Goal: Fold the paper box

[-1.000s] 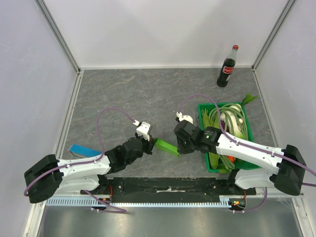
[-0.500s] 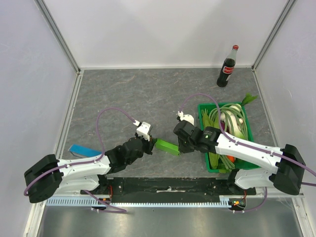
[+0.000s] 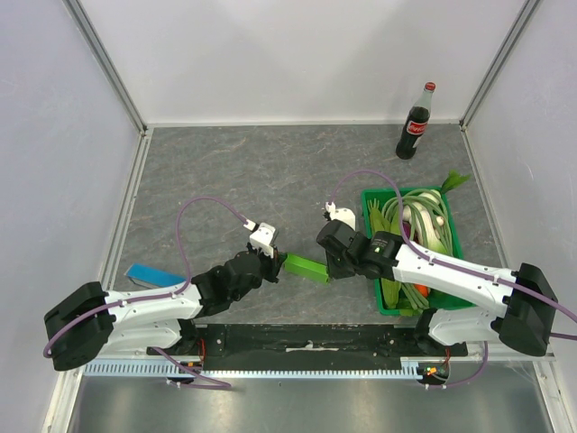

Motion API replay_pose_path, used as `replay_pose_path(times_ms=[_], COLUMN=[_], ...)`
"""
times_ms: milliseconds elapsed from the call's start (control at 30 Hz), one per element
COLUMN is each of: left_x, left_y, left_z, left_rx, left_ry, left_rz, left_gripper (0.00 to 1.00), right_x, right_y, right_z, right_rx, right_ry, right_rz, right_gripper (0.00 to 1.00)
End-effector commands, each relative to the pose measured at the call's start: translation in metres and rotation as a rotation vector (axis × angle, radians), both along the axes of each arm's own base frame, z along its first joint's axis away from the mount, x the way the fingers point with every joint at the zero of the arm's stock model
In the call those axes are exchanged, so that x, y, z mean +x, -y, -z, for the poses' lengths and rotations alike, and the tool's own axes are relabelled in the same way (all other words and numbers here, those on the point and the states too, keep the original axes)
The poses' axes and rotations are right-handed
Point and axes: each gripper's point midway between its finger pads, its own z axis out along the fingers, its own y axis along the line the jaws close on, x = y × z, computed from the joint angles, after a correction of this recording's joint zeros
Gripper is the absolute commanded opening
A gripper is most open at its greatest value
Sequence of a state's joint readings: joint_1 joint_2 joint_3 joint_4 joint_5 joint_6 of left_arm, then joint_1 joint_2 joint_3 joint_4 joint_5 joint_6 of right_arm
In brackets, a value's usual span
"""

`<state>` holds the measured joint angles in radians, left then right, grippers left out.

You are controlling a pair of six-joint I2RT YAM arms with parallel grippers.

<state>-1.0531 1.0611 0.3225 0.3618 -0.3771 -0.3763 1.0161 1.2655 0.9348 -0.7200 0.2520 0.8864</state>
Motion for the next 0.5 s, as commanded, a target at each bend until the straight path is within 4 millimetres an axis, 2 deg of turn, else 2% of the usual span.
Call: replay_pose_path(times_ms=[0,167,300,467], left_x=[-0.011,-0.011,-0.011,-0.011], left_y=[-0.012,-0.012,-0.012,-0.012], left_z=[0.026,0.026,0.026,0.026], left_rx=[0.108,0.11,0.109,0.11], left_ry=[-0.058,-0.057,-0.058,-0.055], left_rz=[0.012,0.011,0.01,0.01], left_gripper=[0.02,0.02,0.02,0.02], right_x=[0.004,0.003,0.003,0.003], right_y=[0.014,0.018,0.018,0.008], right_z=[-0.005,-0.014,-0.01,-0.005], right_rx=[-0.038,-0.008,-0.006,0.015], right_ry=[0.037,0.061,0.057,0.043], right_rz=[0.024,0.034,0.032,0.011], right_gripper=[0.26,0.27,0.28,0.27])
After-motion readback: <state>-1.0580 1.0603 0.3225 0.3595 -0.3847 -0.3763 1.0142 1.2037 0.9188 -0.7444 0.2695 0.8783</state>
